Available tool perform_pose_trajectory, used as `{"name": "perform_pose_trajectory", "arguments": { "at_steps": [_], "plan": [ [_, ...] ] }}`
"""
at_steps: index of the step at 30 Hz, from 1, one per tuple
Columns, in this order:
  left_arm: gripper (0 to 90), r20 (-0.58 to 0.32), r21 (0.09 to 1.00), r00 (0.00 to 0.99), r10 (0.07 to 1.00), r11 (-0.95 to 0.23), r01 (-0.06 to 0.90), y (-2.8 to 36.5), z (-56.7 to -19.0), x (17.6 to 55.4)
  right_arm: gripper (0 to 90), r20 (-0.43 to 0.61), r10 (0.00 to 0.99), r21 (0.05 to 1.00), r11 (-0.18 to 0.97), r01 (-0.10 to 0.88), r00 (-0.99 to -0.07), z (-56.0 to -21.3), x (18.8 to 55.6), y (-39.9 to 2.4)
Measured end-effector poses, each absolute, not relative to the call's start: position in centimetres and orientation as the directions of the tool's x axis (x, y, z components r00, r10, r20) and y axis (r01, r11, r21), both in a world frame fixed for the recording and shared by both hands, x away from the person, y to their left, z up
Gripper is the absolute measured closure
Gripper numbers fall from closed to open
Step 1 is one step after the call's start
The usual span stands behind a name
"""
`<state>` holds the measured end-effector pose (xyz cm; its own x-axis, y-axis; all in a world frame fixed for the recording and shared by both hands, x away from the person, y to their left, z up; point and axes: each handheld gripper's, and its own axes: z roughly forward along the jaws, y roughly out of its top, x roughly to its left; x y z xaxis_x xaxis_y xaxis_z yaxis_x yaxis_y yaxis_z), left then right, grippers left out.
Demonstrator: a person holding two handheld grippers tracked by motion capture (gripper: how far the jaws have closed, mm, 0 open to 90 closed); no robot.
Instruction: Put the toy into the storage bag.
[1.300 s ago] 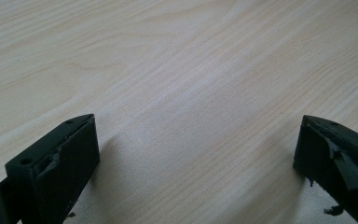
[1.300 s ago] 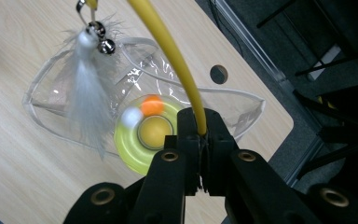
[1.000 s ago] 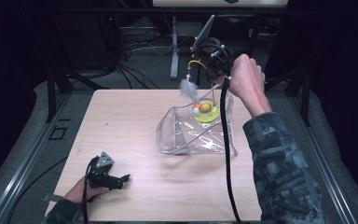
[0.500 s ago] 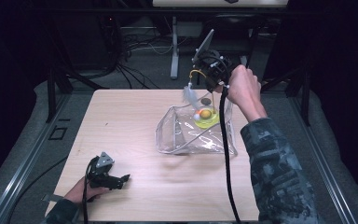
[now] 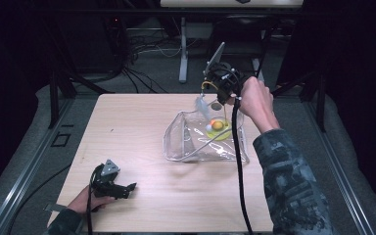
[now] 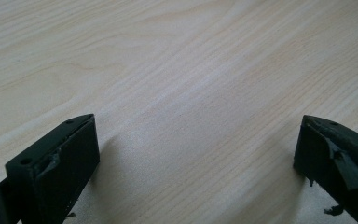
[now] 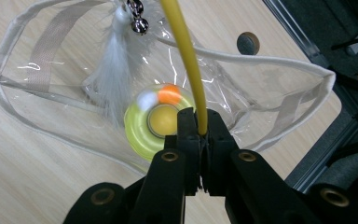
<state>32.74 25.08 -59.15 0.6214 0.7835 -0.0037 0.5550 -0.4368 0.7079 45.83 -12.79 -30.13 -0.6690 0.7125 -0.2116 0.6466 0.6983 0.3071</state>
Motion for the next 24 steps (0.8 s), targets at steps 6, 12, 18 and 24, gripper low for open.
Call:
{"name": "perform_pose_trajectory", "arguments": {
  "at_steps": [6, 12, 18, 24],
  "plan": [
    [0.0, -0.004, 0.708, 0.622, 0.783, -0.437, 0.555, 25.1, -59.1, 32.7, 87.6, -0.202, 0.71, 0.294, 0.701, 0.649, -0.675, -31.0, 45.9, -12.9],
    [0.0, -0.004, 0.708, 0.622, 0.783, -0.437, 0.555, 25.1, -59.1, 32.7, 87.6, -0.191, 0.709, 0.286, 0.701, 0.653, -0.678, -31.8, 45.9, -13.0],
    [0.0, -0.004, 0.708, 0.622, 0.783, -0.437, 0.555, 25.1, -59.1, 32.7, 87.6, -0.183, 0.712, 0.281, 0.698, 0.659, -0.678, -32.6, 46.0, -13.1],
    [0.0, -0.003, 0.708, 0.622, 0.783, -0.437, 0.555, 25.1, -59.1, 32.7, 87.6, -0.173, 0.711, 0.268, 0.7, 0.662, -0.681, -33.2, 46.1, -13.2]
  ]
}}
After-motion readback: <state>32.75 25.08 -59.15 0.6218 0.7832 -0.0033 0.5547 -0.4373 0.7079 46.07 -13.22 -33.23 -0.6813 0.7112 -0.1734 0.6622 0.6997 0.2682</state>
